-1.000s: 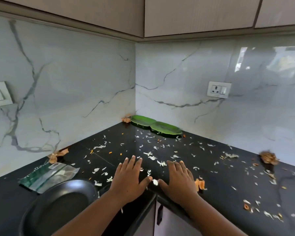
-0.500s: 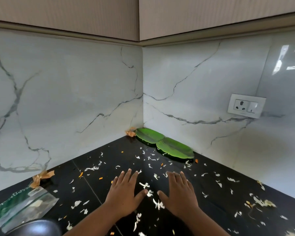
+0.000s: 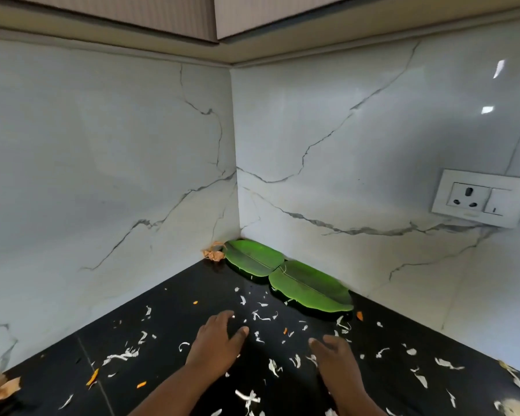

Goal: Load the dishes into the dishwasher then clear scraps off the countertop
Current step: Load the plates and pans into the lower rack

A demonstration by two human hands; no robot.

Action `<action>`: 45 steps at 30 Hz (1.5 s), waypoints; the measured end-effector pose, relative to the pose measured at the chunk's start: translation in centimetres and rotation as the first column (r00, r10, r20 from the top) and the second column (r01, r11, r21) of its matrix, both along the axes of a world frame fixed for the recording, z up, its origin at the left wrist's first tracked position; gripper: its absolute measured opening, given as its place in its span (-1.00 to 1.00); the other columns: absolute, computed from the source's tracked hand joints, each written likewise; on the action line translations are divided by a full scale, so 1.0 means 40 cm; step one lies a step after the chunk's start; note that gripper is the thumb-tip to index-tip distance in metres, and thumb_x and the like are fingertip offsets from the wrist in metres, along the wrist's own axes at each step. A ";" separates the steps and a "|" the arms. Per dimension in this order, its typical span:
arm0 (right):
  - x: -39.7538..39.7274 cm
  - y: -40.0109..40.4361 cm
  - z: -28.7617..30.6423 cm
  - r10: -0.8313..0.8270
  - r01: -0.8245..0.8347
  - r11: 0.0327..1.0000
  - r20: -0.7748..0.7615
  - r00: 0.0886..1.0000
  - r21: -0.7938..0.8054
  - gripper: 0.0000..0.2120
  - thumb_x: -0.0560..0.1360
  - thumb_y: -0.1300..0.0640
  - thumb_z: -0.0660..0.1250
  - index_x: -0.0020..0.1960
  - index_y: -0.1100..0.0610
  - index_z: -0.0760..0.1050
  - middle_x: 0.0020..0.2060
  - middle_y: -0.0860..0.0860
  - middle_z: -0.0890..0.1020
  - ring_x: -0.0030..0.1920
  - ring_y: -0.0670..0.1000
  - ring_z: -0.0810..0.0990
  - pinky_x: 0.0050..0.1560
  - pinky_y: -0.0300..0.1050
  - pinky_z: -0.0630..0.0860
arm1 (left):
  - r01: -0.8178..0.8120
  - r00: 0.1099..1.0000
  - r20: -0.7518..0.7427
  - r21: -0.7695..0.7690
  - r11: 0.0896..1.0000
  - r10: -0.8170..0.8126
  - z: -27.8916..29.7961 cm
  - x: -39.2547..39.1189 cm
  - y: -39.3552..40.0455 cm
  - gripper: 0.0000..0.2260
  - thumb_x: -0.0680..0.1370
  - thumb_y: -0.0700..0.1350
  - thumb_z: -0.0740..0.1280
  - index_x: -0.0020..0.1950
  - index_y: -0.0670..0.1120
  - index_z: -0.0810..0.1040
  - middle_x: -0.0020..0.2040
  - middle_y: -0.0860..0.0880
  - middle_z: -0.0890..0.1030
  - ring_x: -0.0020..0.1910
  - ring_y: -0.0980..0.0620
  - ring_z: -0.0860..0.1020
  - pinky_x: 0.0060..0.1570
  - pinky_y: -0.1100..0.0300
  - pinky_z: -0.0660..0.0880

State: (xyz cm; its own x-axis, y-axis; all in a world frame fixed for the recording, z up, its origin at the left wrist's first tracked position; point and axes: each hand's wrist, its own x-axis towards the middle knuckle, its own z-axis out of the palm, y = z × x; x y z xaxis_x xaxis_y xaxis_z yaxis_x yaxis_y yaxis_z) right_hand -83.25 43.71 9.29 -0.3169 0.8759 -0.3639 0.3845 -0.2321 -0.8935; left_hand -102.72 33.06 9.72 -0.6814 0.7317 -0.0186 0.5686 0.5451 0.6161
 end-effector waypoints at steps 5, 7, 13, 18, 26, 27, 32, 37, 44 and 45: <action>-0.082 0.128 -0.003 -0.346 0.171 0.847 -0.280 0.895 -0.503 -0.81 0.60 0.14 0.27 0.13 0.24 0.43 0.08 0.17 0.50 -0.02 0.24 0.54 -0.02 0.07 0.47 | -0.233 0.919 0.348 0.095 0.968 0.187 -0.007 -0.127 0.167 -0.77 0.55 0.07 0.32 0.08 -0.04 0.46 -0.04 0.02 0.54 -0.06 0.05 0.52 -0.06 0.19 0.37; -0.112 0.185 -0.017 -0.415 0.163 0.804 -0.344 0.842 -0.572 -0.75 0.62 0.14 0.23 0.23 0.24 0.41 0.12 0.22 0.47 0.02 0.26 0.52 0.10 0.13 0.45 | -0.313 0.819 0.539 0.130 0.941 0.198 -0.019 -0.179 0.244 -0.79 0.55 0.02 0.33 -0.16 -0.08 0.46 -0.29 0.00 0.48 -0.35 0.06 0.45 -0.22 0.18 0.36; -0.188 0.313 -0.061 -0.514 0.121 0.710 -0.393 0.762 -0.694 -0.60 0.61 0.12 0.22 0.36 0.32 0.32 -0.09 0.26 0.48 -0.17 0.21 0.54 -0.41 -0.01 0.60 | -0.449 0.559 0.795 0.052 0.892 0.235 -0.045 -0.273 0.459 -0.84 0.59 -0.17 0.32 0.00 -0.27 0.46 -0.31 -0.13 0.41 -0.44 0.04 0.39 -0.46 0.25 0.40; -0.227 0.351 -0.088 -0.514 0.100 0.695 -0.394 0.762 -0.712 -0.76 0.63 0.11 0.20 0.12 0.31 0.40 -0.17 0.23 0.52 -0.25 0.17 0.55 -0.56 -0.04 0.56 | -0.478 0.518 0.825 0.061 0.876 0.225 -0.094 -0.305 0.589 -0.80 0.58 -0.18 0.33 0.12 -0.25 0.41 -0.13 -0.18 0.48 -0.28 -0.01 0.49 -0.41 0.22 0.51; -0.192 0.350 -0.015 -0.520 0.124 0.764 -0.491 0.699 -0.633 -0.90 0.63 0.26 0.15 0.01 0.30 0.38 -0.08 0.30 0.53 -0.12 0.22 0.58 -0.35 0.07 0.64 | -0.642 0.472 0.872 0.241 0.728 0.128 -0.052 -0.289 0.612 -0.80 0.52 -0.37 0.26 0.14 -0.25 0.40 0.03 -0.22 0.59 -0.07 -0.13 0.61 -0.53 0.19 0.55; -0.164 0.338 0.002 -0.506 0.125 0.783 -0.507 0.697 -0.609 -0.89 0.64 0.25 0.14 0.02 0.30 0.39 -0.09 0.30 0.56 -0.14 0.22 0.61 -0.45 0.02 0.62 | -0.630 0.487 0.866 0.260 0.732 0.112 -0.034 -0.275 0.579 -0.76 0.52 -0.35 0.26 0.18 -0.26 0.40 0.04 -0.24 0.60 -0.07 -0.14 0.62 -0.49 0.15 0.57; 0.027 0.235 0.091 -0.464 0.205 0.834 -0.450 0.763 -0.512 -0.81 0.66 0.11 0.10 0.16 0.22 0.33 -0.15 0.30 0.57 -0.48 0.19 0.63 -0.37 0.00 0.57 | -0.516 0.533 0.846 0.356 0.779 -0.033 0.049 -0.164 0.284 -0.84 0.58 -0.31 0.19 0.14 -0.25 0.45 0.05 -0.28 0.59 -0.11 -0.12 0.60 -0.24 0.06 0.59; 0.268 0.165 0.020 -0.392 0.161 0.856 -0.415 0.821 -0.491 0.07 0.08 -0.35 0.58 0.31 0.33 0.35 -0.06 0.28 0.57 -0.19 0.17 0.63 0.10 0.33 0.46 | -0.554 0.393 0.895 0.412 0.723 -0.209 0.104 -0.060 -0.028 -0.65 0.42 -0.45 0.13 0.11 -0.18 0.48 -0.07 -0.26 0.60 -0.19 -0.19 0.58 -0.21 -0.12 0.57; 0.401 -0.064 0.130 -0.506 0.292 0.841 -0.471 0.722 -0.456 -0.44 0.43 -0.32 0.33 0.19 0.11 0.46 -0.04 0.15 0.59 -0.14 0.10 0.59 -0.09 0.05 0.53 | -0.678 0.212 0.951 0.310 0.667 -0.227 0.138 0.094 -0.270 -0.73 0.54 -0.15 0.20 0.02 -0.24 0.66 -0.27 -0.23 0.67 -0.36 -0.22 0.64 0.10 -0.18 0.47; 0.408 -0.106 0.190 -0.476 0.311 0.869 -0.477 0.739 -0.384 -0.75 0.59 -0.07 0.24 0.07 0.12 0.46 -0.10 0.20 0.59 -0.19 0.17 0.59 -0.16 0.08 0.52 | -0.657 0.199 0.944 0.328 0.678 -0.263 0.139 0.117 -0.289 -0.66 0.57 -0.12 0.16 -0.07 -0.23 0.69 -0.20 -0.22 0.69 -0.33 -0.21 0.66 0.08 -0.23 0.49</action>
